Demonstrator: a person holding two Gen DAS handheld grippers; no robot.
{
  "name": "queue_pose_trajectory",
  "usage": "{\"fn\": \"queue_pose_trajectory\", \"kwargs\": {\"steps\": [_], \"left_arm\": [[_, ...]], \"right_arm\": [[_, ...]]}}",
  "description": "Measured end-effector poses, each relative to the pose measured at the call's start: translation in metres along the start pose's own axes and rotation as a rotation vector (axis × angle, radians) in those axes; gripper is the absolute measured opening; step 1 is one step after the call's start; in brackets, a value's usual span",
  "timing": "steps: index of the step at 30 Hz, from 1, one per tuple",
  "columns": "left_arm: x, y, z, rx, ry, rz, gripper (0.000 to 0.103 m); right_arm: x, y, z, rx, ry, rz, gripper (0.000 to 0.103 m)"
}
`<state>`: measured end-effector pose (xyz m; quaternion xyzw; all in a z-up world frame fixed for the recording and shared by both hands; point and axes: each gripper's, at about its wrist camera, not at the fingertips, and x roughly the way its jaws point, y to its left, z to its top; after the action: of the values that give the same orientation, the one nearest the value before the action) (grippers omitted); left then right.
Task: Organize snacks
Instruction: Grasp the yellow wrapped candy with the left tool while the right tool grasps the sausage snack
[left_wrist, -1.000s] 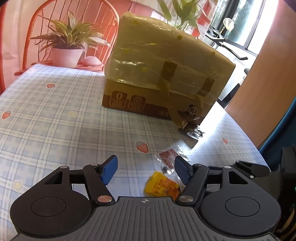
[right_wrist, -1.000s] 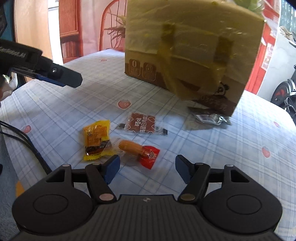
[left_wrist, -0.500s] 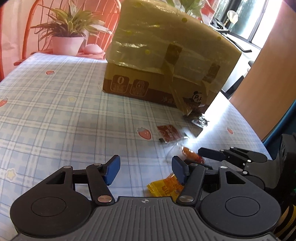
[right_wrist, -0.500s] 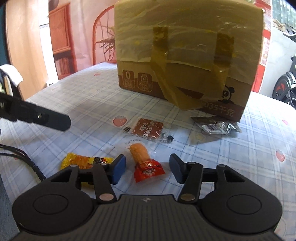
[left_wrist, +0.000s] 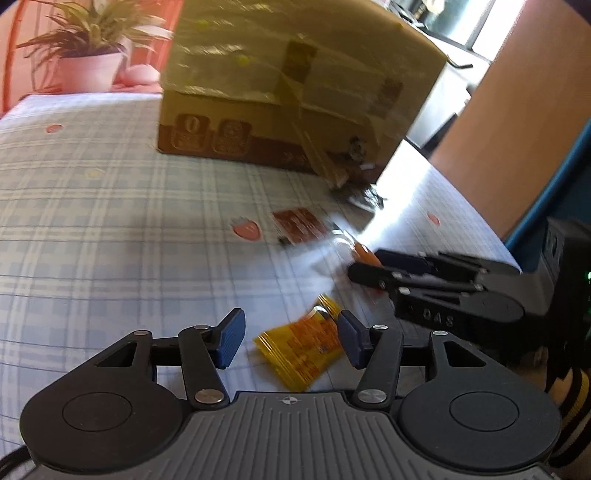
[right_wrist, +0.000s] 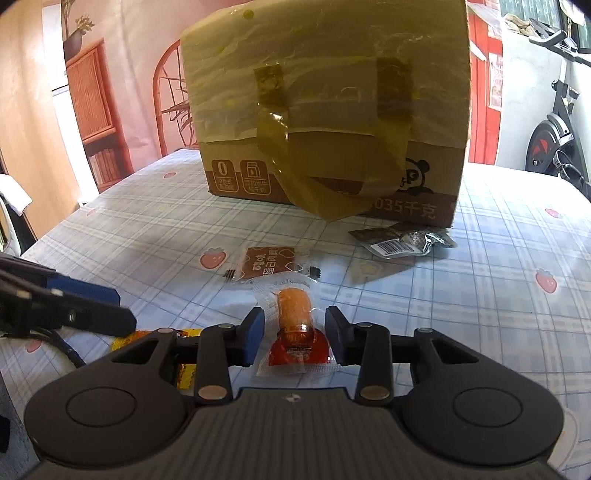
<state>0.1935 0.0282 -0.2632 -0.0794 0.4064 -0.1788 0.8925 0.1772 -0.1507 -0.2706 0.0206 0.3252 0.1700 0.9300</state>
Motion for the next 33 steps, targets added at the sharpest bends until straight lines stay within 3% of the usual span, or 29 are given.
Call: {"fn": "queue_pose_trajectory", "kwargs": {"steps": [22, 33], "left_arm": [[0.005, -0.015, -0.007, 0.130, 0.039, 0.051, 0.067], [0.010, -0.023, -0.007, 0.177, 0.026, 0.149, 0.067]], "right_arm": [[0.000, -0.003, 0.000, 0.023, 0.002, 0.015, 0.039], [0.000, -0.003, 0.000, 0.029, 0.002, 0.018, 0.039]]}}
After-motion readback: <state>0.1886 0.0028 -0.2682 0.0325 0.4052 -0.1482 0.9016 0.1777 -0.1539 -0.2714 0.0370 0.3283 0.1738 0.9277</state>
